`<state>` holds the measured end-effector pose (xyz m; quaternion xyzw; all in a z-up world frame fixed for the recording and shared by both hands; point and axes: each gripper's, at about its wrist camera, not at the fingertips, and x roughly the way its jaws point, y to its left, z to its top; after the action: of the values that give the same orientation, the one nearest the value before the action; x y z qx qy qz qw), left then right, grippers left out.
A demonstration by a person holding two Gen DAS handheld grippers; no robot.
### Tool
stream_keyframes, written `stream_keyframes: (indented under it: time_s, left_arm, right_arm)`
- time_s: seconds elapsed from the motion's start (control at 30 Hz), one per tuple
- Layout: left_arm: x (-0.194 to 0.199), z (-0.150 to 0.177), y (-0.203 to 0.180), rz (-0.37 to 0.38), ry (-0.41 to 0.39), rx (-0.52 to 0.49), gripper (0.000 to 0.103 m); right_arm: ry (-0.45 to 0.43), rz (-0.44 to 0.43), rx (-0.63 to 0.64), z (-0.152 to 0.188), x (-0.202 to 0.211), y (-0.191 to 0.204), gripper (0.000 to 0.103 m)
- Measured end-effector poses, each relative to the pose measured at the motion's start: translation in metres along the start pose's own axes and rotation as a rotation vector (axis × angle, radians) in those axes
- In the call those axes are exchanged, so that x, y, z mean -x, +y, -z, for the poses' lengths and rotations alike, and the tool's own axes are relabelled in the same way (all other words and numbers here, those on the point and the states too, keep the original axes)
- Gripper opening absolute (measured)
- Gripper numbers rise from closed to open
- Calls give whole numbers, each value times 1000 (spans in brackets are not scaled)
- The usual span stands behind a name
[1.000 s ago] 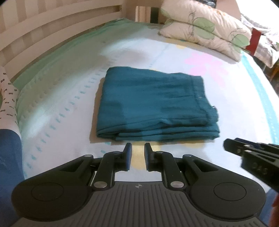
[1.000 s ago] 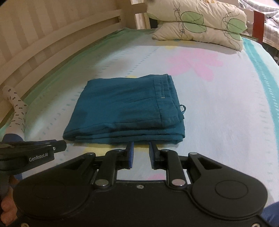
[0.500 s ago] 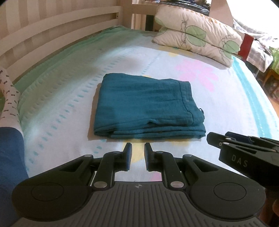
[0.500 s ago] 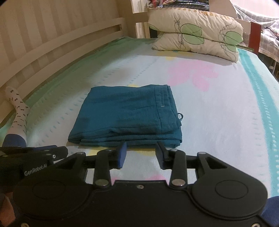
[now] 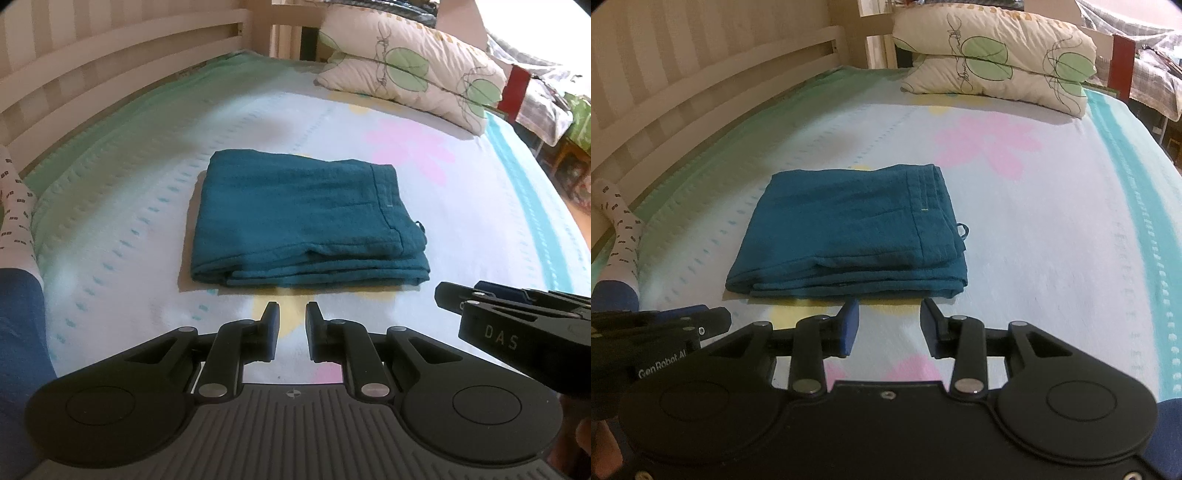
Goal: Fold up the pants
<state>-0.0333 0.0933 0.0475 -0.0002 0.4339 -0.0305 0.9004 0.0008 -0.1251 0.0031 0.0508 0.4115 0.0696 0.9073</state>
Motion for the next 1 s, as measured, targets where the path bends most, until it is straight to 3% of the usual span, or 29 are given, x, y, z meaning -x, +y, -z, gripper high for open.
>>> stream_keyframes:
  time_s: [1.0]
  left_arm:
    - [-9, 6, -10, 30, 36, -27, 15]
  right_arm:
    - [29, -4, -10, 5, -5, -1, 48]
